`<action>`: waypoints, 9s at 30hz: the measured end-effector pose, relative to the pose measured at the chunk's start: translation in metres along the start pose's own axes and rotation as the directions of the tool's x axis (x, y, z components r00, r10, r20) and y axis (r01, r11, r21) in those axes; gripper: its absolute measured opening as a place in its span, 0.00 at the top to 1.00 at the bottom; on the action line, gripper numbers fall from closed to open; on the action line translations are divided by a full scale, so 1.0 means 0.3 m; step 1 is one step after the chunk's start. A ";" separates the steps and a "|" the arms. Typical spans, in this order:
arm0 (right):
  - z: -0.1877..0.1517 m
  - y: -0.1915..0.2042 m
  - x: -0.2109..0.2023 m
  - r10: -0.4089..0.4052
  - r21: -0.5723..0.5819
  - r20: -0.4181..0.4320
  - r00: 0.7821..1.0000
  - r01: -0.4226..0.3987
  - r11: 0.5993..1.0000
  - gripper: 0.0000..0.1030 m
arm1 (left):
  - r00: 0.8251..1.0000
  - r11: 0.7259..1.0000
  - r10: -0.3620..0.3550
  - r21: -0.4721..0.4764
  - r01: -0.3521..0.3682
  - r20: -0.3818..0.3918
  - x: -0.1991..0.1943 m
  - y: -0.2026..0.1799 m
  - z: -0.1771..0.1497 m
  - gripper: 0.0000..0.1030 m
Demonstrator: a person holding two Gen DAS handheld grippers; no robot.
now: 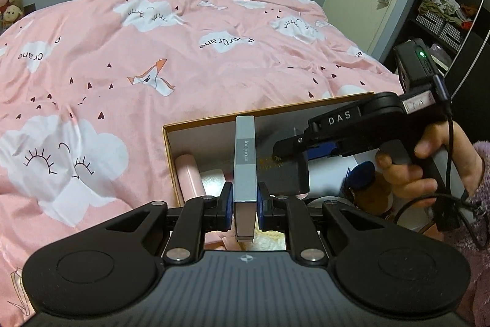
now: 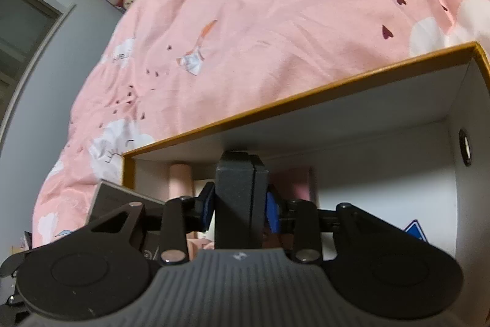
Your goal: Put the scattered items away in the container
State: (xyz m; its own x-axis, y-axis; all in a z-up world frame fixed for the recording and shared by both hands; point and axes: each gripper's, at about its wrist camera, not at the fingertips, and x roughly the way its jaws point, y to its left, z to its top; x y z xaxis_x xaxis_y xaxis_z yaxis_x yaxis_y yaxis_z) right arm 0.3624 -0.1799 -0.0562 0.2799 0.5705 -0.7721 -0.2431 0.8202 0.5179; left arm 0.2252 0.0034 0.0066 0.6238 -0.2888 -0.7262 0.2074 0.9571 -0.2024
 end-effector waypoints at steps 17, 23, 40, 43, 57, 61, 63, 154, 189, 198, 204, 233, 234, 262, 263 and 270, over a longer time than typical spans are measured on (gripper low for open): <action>0.012 0.061 0.069 -0.058 -0.097 -0.001 0.998 0.057 0.994 0.58 | 1.000 1.000 0.027 -0.015 -0.026 0.013 -0.014 0.025 0.003 0.84; 0.003 0.053 0.060 -0.163 -0.125 0.015 0.986 0.164 0.979 0.58 | 0.999 0.999 0.035 -0.020 -0.035 0.014 -0.018 0.036 0.003 0.84; -0.082 0.035 -0.092 -0.138 -0.127 0.075 0.988 0.146 0.981 0.68 | 0.999 0.999 -0.011 -0.037 0.012 0.040 0.013 -0.006 0.046 0.84; -0.136 0.047 -0.163 -0.188 -0.216 0.121 0.975 0.211 0.953 0.68 | 0.997 0.998 -0.051 -0.031 0.052 0.051 0.042 -0.052 0.067 0.84; -0.228 0.048 -0.225 -0.191 -0.368 0.099 0.977 0.214 0.905 0.59 | 0.980 0.968 -0.194 -0.154 0.197 0.034 0.279 -0.208 0.103 0.84; -0.219 0.033 -0.199 -0.201 -0.361 0.105 0.974 0.226 0.905 0.61 | 0.969 0.930 -0.241 -0.274 0.245 0.050 0.330 -0.192 0.089 0.84; -0.215 0.025 -0.187 -0.195 -0.350 0.100 0.976 0.218 0.911 0.61 | 0.965 0.906 -0.259 -0.335 0.260 0.048 0.356 -0.173 0.078 0.84; -0.131 0.002 0.043 -0.492 -0.554 -0.007 0.870 0.407 0.727 0.27 | 0.999 0.966 -0.033 -0.255 0.034 0.006 0.032 0.057 -0.124 0.79; -0.738 0.357 -0.204 -0.002 -0.524 0.166 0.986 0.090 0.847 0.47 | 0.949 0.918 0.311 -0.239 -0.315 -0.055 -0.398 0.118 -0.473 0.70; -0.791 0.328 -0.085 -0.092 -0.563 0.048 0.995 0.103 0.820 0.47 | 0.940 0.917 0.307 -0.219 -0.334 -0.148 -0.330 0.147 -0.549 0.67; -0.811 0.282 -0.034 -0.128 -0.548 -0.038 0.991 0.087 0.832 0.37 | 0.915 0.880 0.378 -0.254 -0.402 -0.138 -0.347 0.196 -0.566 0.59; -0.819 0.233 0.199 -0.199 -0.566 -0.239 0.950 0.030 0.824 0.16 | 0.933 0.794 0.253 -0.496 -0.352 -0.257 -0.126 0.423 -0.563 0.22; -0.821 0.238 0.207 -0.207 -0.574 -0.240 0.948 0.033 0.818 0.16 | 0.933 0.796 0.252 -0.494 -0.351 -0.257 -0.120 0.424 -0.562 0.21; -0.768 0.265 -0.030 -0.130 -0.486 -0.044 0.991 0.092 0.869 0.38 | 0.954 0.912 0.289 -0.281 -0.300 -0.081 -0.296 0.180 -0.502 0.47; -0.764 0.267 -0.039 -0.118 -0.473 -0.037 0.992 0.086 0.877 0.39 | 0.955 0.917 0.290 -0.266 -0.298 -0.068 -0.303 0.164 -0.496 0.47; -0.749 0.294 -0.138 -0.075 -0.456 0.046 0.996 0.088 0.886 0.39 | 0.963 0.947 0.270 -0.189 -0.261 0.025 -0.358 0.069 -0.444 0.47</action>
State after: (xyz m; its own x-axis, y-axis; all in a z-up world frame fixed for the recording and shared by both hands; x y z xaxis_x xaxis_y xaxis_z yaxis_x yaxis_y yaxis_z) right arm 0.1207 -0.1409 -0.0613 0.3400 0.5088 -0.7909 -0.6141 0.7571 0.2231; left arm 0.0621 0.0573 -0.0071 0.6753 -0.0201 -0.7373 -0.1088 0.9860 -0.1266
